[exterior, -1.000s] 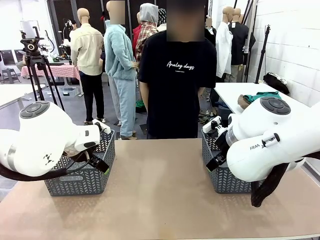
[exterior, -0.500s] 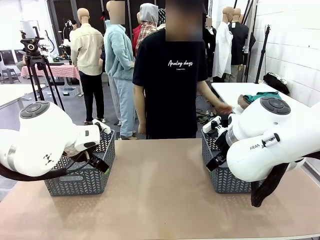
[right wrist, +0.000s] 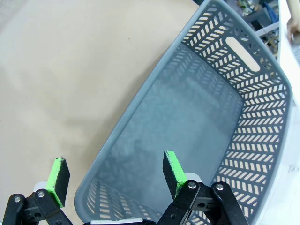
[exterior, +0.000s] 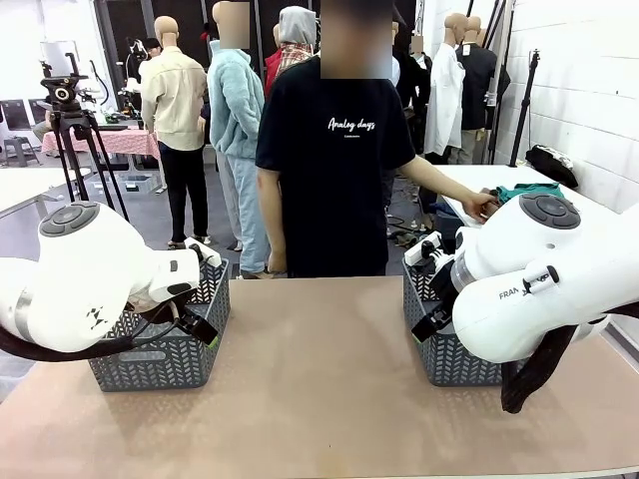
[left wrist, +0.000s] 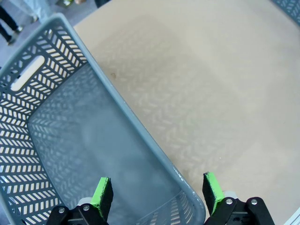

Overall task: Sort the tops and bottoms.
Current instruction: Lift clothes from the center of the table with your left hand.

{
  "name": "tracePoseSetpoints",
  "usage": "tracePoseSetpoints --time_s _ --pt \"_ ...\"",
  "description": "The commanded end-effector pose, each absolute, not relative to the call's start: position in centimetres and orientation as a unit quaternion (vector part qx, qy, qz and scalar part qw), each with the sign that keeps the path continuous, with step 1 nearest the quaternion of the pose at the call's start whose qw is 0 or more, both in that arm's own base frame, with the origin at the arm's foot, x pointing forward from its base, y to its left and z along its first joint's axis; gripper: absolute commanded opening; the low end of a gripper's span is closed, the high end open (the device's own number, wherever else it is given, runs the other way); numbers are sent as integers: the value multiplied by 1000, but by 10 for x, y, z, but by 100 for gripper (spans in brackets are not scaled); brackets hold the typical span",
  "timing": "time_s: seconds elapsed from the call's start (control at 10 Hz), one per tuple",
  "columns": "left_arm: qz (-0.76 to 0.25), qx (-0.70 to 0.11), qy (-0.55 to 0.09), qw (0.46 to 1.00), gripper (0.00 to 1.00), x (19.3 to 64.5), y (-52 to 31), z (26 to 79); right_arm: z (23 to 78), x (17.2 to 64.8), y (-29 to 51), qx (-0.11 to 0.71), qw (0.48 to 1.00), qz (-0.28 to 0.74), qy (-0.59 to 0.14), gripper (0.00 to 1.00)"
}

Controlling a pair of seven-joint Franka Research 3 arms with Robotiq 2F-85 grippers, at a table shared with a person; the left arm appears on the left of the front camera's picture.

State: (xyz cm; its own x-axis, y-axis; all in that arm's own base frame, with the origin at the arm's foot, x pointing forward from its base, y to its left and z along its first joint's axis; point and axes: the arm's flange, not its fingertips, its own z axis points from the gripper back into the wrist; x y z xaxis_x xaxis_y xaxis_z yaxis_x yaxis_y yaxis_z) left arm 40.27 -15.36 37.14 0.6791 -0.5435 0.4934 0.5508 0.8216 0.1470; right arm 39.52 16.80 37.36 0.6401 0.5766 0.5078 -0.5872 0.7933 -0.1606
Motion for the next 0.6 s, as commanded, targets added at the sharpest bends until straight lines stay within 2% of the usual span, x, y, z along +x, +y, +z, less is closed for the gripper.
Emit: tracePoseSetpoints --time_s 0.0,0.5 --pt "-296 -8 -267 917 100 403 -152 371 374 395 168 10 906 321 -277 100" --pt "-296 -8 -267 917 100 403 -152 371 374 395 168 10 906 321 -277 100"
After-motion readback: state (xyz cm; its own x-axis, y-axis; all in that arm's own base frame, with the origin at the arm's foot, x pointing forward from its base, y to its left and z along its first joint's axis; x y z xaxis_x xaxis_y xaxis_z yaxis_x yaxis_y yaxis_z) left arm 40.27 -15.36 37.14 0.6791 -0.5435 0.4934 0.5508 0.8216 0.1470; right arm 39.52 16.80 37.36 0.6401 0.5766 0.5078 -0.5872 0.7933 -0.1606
